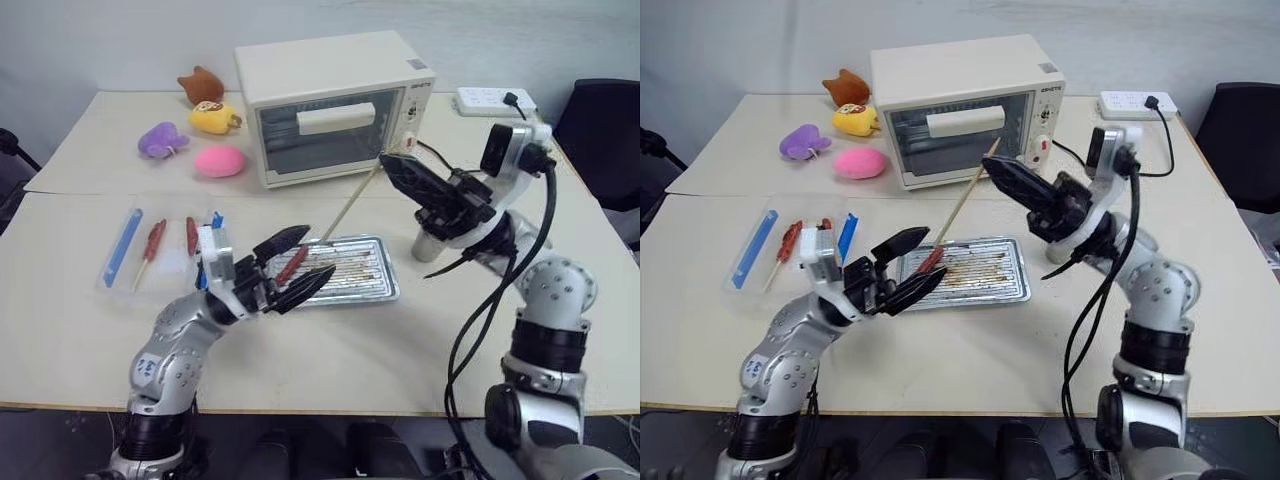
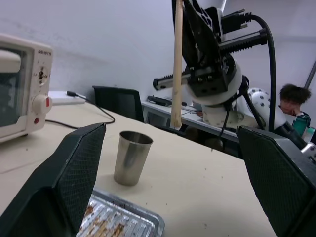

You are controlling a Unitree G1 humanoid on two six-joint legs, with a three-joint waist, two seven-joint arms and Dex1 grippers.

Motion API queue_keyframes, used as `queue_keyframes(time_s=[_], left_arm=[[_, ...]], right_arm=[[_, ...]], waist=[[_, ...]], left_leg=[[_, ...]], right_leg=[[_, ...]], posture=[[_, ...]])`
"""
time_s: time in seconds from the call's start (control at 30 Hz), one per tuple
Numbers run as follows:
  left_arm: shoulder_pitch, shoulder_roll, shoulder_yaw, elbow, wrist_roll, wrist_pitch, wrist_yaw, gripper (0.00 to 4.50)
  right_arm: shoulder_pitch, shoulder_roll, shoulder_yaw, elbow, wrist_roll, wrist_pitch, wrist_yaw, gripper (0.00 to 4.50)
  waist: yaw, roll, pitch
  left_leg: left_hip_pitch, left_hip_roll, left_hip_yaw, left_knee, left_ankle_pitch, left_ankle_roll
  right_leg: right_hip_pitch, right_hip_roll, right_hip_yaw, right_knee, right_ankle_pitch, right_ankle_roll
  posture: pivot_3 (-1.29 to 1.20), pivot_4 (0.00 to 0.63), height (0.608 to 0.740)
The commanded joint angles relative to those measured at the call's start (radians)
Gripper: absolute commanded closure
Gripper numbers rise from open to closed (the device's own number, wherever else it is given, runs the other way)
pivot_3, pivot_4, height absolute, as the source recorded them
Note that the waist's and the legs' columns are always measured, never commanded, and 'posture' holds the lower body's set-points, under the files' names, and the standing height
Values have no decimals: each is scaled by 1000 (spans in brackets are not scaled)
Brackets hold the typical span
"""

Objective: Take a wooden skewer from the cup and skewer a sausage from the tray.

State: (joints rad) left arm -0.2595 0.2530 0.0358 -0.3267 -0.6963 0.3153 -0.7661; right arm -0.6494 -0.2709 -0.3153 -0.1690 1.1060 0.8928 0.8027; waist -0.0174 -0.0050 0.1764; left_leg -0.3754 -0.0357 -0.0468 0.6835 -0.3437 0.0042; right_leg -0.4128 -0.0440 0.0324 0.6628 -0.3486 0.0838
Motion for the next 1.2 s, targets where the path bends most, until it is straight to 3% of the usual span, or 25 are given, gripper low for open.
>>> queue_keyframes(time_s=[0.03,0.17,0.27,0.8,0.97,1.07,1.2], left_arm=[[-24,-44,-9,-10,8,-33,39,0],[-29,-76,-9,-20,4,-42,70,0],[-25,-90,-19,-25,7,-48,80,541],[-36,-118,-41,-18,21,-74,96,4484],[-41,-102,-21,-11,20,-72,101,4484],[-35,-60,7,-13,21,-64,97,4500],[25,53,121,-28,-5,-53,75,4500]], right_arm=[[26,20,8,-57,50,-23,-34,4451],[51,37,18,-66,63,-43,-59,4451],[65,46,28,-73,70,-59,-72,4500],[126,66,92,-105,82,-112,-93,4500],[155,45,110,-101,45,-122,-108,4500],[180,-21,124,-112,-19,-152,-61,3906],[258,-134,113,-117,-186,-297,22,2756]], waist=[[-2,0,0],[-10,0,0],[-10,0,0],[-9,0,0],[-9,0,0],[-9,0,0],[-8,0,0]], left_leg=[[0,0,0,0,0,0],[0,0,0,0,0,0],[0,0,0,-1,0,0],[0,0,0,-1,0,0],[0,0,0,-1,0,0],[0,0,0,-1,0,0],[0,0,0,-1,0,0]], right_leg=[[0,0,0,0,0,0],[0,0,0,0,0,0],[0,0,0,0,0,0],[0,0,0,0,0,0],[0,0,0,0,0,0],[0,0,0,0,0,0],[0,0,0,-1,0,0]], posture=[[0,150,740],[0,150,740],[0,150,740],[0,150,740],[0,150,740],[0,150,740],[0,150,740]])
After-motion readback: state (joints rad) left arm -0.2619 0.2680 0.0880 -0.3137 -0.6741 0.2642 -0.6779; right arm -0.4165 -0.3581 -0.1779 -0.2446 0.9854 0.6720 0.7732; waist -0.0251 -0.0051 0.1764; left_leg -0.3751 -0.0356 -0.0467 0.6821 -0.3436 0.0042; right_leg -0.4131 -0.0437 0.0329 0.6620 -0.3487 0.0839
